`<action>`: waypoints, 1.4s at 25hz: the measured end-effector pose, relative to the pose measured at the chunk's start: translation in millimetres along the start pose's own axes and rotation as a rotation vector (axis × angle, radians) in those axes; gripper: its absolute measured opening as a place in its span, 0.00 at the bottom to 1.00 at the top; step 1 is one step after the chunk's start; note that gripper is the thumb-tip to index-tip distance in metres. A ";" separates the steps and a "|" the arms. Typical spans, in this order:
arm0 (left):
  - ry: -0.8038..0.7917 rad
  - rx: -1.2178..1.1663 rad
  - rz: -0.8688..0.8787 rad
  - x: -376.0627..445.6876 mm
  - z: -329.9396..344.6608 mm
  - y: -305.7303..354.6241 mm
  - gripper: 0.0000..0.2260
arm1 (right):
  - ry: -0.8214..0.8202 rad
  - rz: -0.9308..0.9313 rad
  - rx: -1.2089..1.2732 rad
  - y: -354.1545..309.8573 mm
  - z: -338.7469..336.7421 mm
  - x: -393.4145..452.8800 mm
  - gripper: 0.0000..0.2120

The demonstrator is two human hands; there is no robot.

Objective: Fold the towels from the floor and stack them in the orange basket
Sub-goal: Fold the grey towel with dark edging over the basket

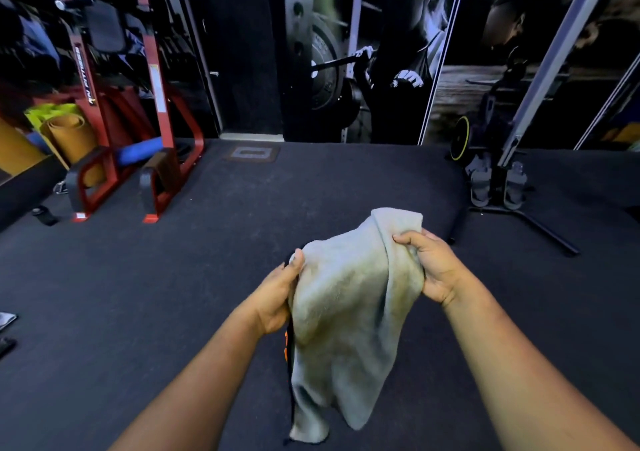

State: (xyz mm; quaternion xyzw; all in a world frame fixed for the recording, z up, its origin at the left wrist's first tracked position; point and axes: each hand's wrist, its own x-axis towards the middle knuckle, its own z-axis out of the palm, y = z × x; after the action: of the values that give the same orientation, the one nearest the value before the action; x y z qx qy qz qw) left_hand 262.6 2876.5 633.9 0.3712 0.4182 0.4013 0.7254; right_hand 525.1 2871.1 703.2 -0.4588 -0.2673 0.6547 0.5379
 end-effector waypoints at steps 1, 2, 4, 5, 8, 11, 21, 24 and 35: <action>-0.021 0.000 -0.110 -1.5 -0.2 -6.6 0.30 | -0.033 -0.001 0.010 0.4 4.4 -2.1 0.15; -0.042 0.048 -0.196 -3.4 3.4 -13.4 0.33 | -0.081 0.004 0.022 0.7 11.5 -6.1 0.15; 0.011 0.155 -0.234 4.9 5.0 -34.3 0.34 | -0.182 0.014 0.062 1.8 26.9 -13.6 0.19; 0.055 0.184 -0.198 11.7 4.0 -43.7 0.36 | -0.224 0.013 0.081 2.5 31.6 -14.8 0.23; 0.041 0.107 -0.078 13.7 6.2 -45.6 0.43 | -0.251 0.006 0.134 -2.5 31.3 -5.8 0.37; -0.073 -0.138 -0.101 1.8 21.3 -24.4 0.54 | -0.101 -0.021 0.099 -11.0 10.3 5.2 0.30; -0.111 -0.075 0.064 -10.9 10.8 23.1 0.16 | -0.213 0.162 -0.184 42.0 -26.1 14.0 0.43; -0.138 0.056 0.085 -3.4 7.6 34.5 0.19 | -0.256 0.166 -0.482 74.4 -30.6 13.9 0.27; 0.333 0.379 -0.118 22.1 -38.0 23.0 0.17 | -0.088 -0.105 -0.673 67.9 -13.4 37.1 0.19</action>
State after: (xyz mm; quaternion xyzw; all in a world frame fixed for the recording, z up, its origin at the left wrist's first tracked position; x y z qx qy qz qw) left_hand 229.2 2913.2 633.0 0.4045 0.6205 0.3282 0.5862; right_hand 505.8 2885.5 628.5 -0.5676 -0.5144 0.5204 0.3772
